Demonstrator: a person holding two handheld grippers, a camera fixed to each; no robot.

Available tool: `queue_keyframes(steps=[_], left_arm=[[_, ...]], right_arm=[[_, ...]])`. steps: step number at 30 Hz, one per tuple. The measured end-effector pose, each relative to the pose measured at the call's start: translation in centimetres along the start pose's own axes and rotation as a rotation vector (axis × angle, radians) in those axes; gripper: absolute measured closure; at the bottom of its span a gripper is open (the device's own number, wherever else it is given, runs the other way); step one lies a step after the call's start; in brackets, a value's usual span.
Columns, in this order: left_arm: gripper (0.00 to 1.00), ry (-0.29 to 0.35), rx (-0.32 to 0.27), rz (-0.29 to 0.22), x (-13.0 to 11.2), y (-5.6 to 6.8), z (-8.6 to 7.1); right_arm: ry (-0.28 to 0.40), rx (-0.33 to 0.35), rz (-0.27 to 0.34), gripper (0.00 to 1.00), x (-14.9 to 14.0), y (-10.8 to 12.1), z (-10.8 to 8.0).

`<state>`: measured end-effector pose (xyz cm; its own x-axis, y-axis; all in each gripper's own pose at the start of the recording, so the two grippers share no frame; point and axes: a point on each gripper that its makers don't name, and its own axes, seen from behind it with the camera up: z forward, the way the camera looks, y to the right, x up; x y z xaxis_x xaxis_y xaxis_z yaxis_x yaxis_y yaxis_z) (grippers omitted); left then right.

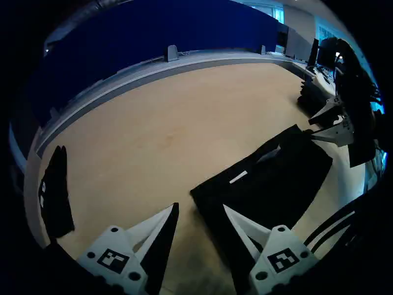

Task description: Fold towel

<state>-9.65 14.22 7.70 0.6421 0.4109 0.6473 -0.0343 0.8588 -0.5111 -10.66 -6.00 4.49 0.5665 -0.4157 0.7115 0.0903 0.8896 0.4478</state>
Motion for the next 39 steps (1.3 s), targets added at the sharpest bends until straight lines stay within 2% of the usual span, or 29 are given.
queue_keyframes(steps=[3, 7, 11, 17, 19, 21, 23, 30, 39], left_arm=[[0.25, 0.006, 0.015, -0.003, 0.6, -0.7, 0.0], [0.24, 0.020, 0.019, 0.002, 1.4, -1.1, -0.2], [0.00, 0.028, 0.026, 0.008, 1.7, -1.5, -0.4], [0.00, 0.038, 0.030, 0.006, 1.9, -1.7, -0.9], [0.00, 0.039, 0.027, 0.004, 1.9, -1.6, -1.1], [0.01, 0.041, 0.023, 0.003, 1.8, -1.5, -1.3], [0.00, 0.042, 0.023, 0.004, 1.8, -1.3, -1.5], [0.00, 0.044, 0.027, 0.006, 1.6, -1.2, -2.2], [0.01, 0.054, 0.049, -0.024, 0.9, -1.4, -3.9]], right_arm=[[0.017, -0.005, 0.015, 0.38, 0.7, 0.2, 0.1], [0.032, -0.017, 0.029, 0.37, 1.5, 0.6, 0.1], [0.050, -0.026, 0.034, 0.36, 2.1, 1.1, -0.2], [0.061, -0.026, 0.033, 0.32, 2.5, 1.3, -0.8], [0.062, -0.020, 0.033, 0.25, 2.4, 1.1, -1.0], [0.064, -0.012, 0.035, 0.05, 2.2, 0.8, -1.2], [0.067, -0.009, 0.038, 0.00, 2.0, 0.6, -1.5], [0.078, -0.009, 0.052, 0.00, 1.8, 0.5, -2.6], [0.074, -0.001, 0.039, 0.00, 0.9, 0.0, -3.6]])
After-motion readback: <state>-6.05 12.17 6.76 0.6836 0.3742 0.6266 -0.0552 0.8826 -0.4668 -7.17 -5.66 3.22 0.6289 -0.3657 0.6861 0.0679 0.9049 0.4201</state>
